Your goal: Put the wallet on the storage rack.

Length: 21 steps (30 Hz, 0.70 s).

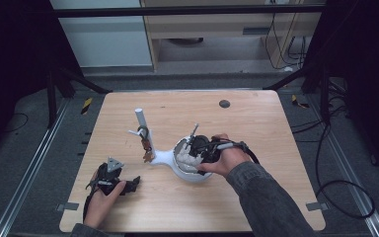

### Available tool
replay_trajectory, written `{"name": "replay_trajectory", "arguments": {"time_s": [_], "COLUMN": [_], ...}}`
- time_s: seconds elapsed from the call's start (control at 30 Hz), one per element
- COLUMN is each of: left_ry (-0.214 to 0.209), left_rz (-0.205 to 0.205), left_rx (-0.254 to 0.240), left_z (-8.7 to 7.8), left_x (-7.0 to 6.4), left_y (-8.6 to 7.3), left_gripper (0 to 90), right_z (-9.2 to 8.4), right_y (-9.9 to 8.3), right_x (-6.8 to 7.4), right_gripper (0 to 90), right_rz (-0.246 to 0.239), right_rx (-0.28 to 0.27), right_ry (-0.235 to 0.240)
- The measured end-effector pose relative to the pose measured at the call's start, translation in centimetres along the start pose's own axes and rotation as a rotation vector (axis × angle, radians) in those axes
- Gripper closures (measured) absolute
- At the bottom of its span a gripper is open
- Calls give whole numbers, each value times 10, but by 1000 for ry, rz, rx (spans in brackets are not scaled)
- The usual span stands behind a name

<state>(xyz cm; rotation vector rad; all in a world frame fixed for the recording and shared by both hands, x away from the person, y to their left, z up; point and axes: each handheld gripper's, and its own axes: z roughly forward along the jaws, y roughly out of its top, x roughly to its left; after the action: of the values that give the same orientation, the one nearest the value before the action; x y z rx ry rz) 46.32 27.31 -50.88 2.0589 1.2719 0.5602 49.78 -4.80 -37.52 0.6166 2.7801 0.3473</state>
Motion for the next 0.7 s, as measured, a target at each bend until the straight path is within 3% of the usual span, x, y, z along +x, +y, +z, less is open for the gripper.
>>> {"name": "replay_trajectory", "arguments": {"time_s": [0.7], "left_ry": [-1], "left_rz": [0], "left_rx": [-1], "left_z": [0], "left_x": [0], "left_y": [0], "left_gripper": [0], "right_z": [2], "right_y": [3], "right_x": [-2], "right_gripper": [308], "right_rz": [10], "right_rx": [-6], "right_ry": [1]}}
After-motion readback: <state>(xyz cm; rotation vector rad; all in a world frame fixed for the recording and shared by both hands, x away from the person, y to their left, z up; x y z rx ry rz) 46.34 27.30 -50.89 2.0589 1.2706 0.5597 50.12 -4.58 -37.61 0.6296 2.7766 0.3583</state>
